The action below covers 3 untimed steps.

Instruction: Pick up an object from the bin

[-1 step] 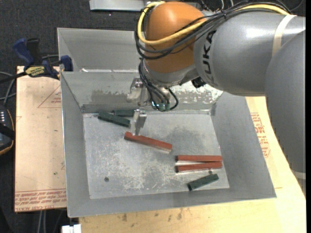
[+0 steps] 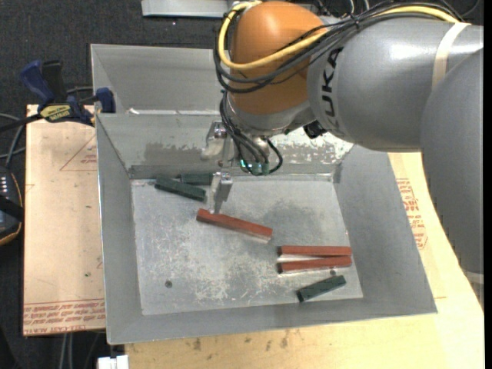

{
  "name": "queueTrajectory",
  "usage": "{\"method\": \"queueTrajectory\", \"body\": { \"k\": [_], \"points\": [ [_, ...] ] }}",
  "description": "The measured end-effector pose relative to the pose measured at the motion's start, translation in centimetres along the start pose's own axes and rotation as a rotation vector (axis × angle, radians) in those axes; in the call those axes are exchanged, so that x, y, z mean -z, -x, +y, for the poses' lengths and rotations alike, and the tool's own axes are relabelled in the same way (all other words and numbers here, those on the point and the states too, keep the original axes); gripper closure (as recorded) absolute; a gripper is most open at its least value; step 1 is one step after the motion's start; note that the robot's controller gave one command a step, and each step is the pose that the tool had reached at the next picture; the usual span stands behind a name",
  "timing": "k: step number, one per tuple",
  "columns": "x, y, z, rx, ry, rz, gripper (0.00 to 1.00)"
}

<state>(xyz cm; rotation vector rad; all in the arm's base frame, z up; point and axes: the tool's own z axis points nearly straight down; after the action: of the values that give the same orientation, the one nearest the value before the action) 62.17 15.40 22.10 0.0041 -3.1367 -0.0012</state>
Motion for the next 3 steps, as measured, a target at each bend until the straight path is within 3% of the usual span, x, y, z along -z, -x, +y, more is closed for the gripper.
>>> {"method": "queueTrajectory", "body": {
  "k": [1, 2, 3],
  "points": [
    [-0.7, -1.2, -0.4, 0.074, 0.001, -0.011, 0.00],
    [-7.0, -3.2, -1.6, 0.221, 0.000, -0.010, 0.00],
    [-14.0, -5.1, -3.7, 0.257, 0.004, -0.022, 1.00]
  ]
}}
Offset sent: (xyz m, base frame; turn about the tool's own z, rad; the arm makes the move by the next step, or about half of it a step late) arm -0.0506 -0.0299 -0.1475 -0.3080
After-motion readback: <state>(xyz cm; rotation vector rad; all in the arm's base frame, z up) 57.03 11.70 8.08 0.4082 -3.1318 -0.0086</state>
